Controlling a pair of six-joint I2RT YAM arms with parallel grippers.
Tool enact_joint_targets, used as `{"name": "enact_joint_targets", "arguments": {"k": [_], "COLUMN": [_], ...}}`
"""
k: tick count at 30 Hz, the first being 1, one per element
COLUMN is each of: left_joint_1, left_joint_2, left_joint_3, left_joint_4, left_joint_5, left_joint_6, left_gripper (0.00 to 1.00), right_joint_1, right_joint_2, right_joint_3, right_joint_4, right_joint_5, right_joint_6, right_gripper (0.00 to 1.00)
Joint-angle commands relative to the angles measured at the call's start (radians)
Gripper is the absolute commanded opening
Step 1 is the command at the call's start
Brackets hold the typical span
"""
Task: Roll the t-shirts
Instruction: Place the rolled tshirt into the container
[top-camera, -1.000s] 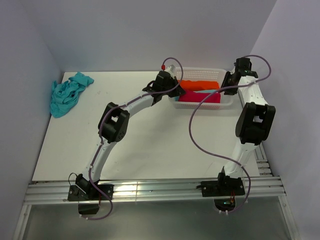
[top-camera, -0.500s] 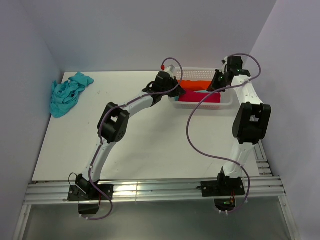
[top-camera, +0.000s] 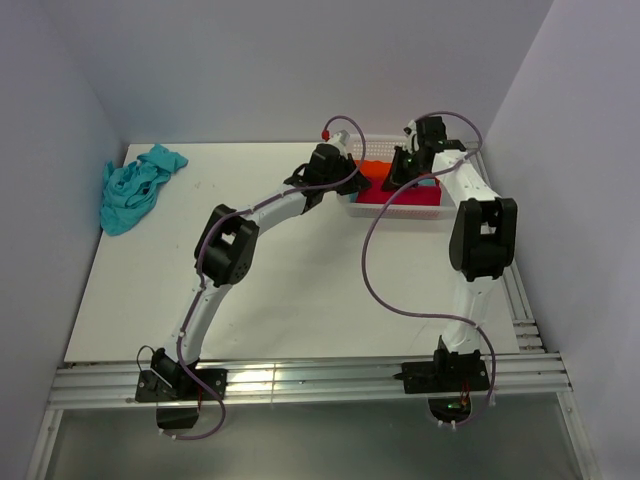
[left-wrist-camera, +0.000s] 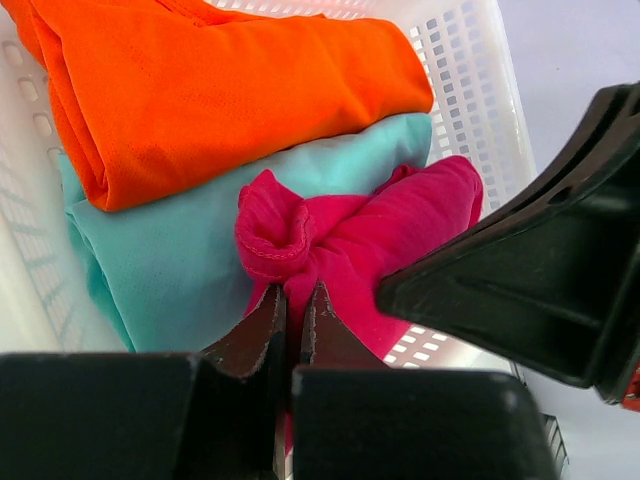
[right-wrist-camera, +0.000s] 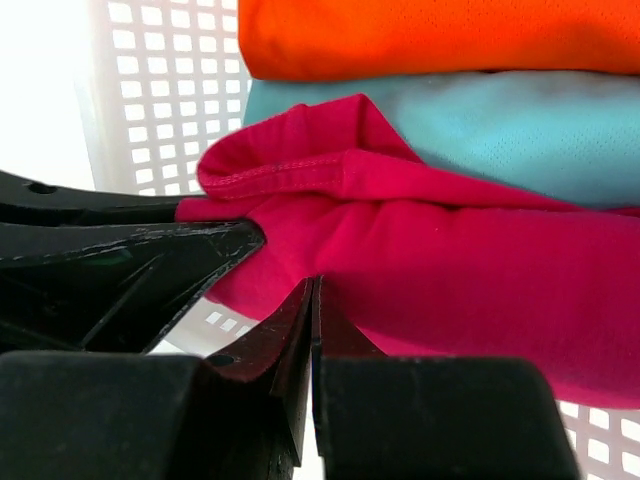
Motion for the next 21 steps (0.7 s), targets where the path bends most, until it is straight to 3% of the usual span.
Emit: {"name": "enact_joint_targets", "arguments": {"k": [1, 13, 21], "left_joint_1": [0.012, 0.011, 0.016], "left_joint_2": [0.022, 0.01, 0.03], "left_joint_3": [-0.076, -0.208, -0.179], "left_joint_4": [-0.107, -0.067, -0.079], "left_joint_5": [-0.023, -0.017, 0.023], "left_joint_6": [0.053, 0.078, 0.085], "left_gripper": [0.0, 0.0, 0.0], "right_joint_1": [0.005, 0.065, 0.08], "right_joint_2": [0.004, 0.086, 0.107], "right_joint_3": [-0.014, -0.018, 0.029], "right_joint_4": [-0.013, -0.058, -0.063], "right_joint_5": [0.013, 0.102, 0.118], "right_joint_6": [-0.016, -0.075, -0.06], "right_gripper": [0.07, 0.06, 0.05]}}
